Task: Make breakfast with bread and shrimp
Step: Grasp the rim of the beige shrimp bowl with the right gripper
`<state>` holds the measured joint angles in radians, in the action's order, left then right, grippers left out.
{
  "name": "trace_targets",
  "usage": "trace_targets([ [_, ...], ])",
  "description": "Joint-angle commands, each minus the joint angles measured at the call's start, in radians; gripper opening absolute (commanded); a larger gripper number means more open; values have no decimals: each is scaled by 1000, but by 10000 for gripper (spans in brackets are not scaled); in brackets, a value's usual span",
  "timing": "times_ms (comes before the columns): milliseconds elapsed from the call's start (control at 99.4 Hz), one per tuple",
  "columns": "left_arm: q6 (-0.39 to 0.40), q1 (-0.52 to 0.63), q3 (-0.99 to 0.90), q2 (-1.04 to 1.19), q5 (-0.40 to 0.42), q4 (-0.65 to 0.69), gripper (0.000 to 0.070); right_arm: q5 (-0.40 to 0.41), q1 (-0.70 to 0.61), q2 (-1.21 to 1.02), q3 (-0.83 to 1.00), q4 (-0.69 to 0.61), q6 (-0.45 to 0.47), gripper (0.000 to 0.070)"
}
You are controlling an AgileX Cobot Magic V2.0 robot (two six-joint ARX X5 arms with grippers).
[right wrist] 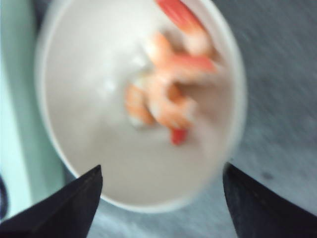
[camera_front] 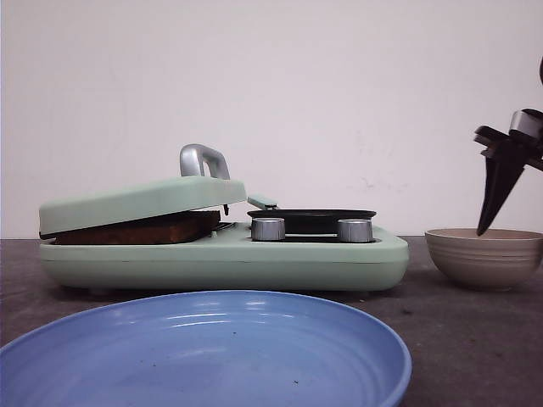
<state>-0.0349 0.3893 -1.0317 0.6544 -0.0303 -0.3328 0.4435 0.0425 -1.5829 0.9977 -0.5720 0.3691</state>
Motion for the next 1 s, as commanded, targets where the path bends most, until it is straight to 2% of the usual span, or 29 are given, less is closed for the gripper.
trace_targets([
  [0, 16, 3, -10, 5, -4, 11, 349, 1, -9, -27, 5, 7, 24, 482],
  [654, 15, 3, -10, 5, -4, 8, 349, 1, -53, -58, 4, -10, 18, 475],
  [825, 15, 3, -10, 5, -4, 8, 349, -3, -52, -58, 4, -16, 13, 343],
  [985, 8, 3, -10, 5, -4, 8, 349, -6, -51, -58, 4, -16, 12, 166],
])
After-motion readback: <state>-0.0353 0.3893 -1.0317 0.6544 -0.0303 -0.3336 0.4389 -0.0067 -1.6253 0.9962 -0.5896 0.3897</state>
